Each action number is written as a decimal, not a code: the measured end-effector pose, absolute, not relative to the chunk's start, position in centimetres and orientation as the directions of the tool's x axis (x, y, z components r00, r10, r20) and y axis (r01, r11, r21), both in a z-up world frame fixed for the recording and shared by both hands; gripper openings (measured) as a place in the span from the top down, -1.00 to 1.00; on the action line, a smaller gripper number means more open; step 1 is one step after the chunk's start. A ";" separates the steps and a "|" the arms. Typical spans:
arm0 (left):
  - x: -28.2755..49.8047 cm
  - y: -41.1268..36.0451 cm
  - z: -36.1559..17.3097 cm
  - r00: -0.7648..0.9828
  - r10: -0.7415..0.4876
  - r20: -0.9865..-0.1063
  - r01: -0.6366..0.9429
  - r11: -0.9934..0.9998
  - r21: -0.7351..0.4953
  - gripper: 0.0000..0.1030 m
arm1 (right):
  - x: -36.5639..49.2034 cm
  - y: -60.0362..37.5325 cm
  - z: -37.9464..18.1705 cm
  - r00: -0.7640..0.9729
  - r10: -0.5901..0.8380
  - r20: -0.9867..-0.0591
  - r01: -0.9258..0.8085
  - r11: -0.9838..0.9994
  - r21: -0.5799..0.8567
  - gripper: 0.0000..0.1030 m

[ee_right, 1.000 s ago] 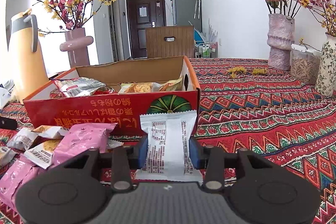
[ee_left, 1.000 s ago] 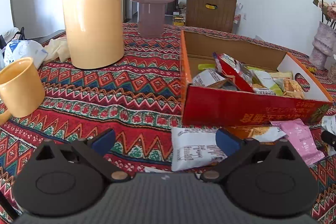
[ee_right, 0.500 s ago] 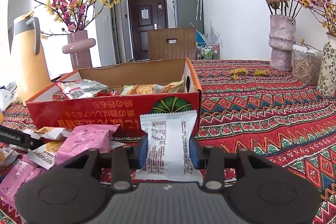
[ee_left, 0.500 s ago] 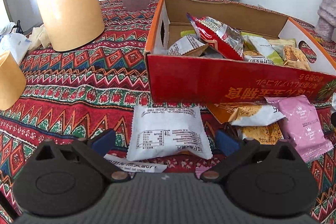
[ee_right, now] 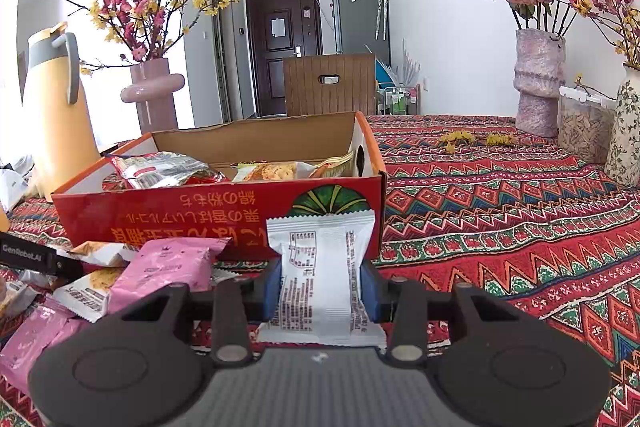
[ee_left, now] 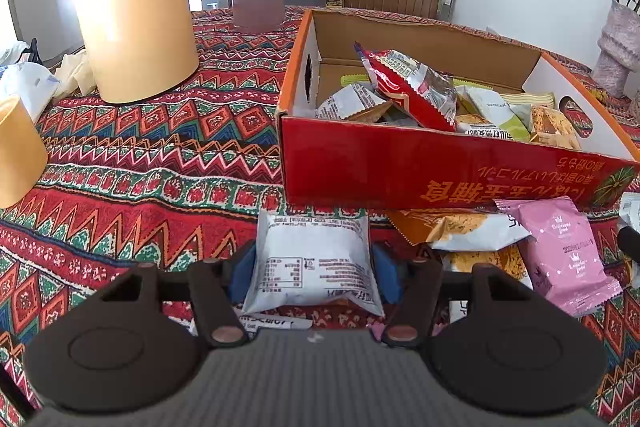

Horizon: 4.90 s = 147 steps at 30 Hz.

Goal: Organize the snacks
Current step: 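Grasp a second white printed packet with the left gripper, then carry both white packets into the box and open both grippers, then withdraw both grippers from the box toward the snack pile, then grasp the pink snack packet with the right gripper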

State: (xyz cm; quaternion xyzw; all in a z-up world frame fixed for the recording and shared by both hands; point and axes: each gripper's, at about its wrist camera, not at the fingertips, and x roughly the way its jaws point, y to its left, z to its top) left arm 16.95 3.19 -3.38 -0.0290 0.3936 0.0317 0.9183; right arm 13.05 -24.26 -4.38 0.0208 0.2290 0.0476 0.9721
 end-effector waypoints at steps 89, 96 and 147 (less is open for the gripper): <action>20.7 -0.2 3.4 0.926 0.067 -0.371 -0.118 0.986 -0.116 -1.00 | 21.2 -22.8 0.2 0.965 0.080 -0.252 -0.058 0.994 0.096 -1.00; 17.4 0.3 5.5 0.936 0.032 -0.350 -0.078 0.990 -0.117 -1.00 | 18.1 -22.1 1.7 0.967 0.099 -0.233 -0.080 0.993 0.092 -1.00; 4.8 11.8 -1.2 0.810 0.041 -0.585 -0.121 0.988 -0.099 -1.00 | 8.5 -6.3 -5.1 0.766 0.219 -0.605 -0.275 0.961 0.000 -0.43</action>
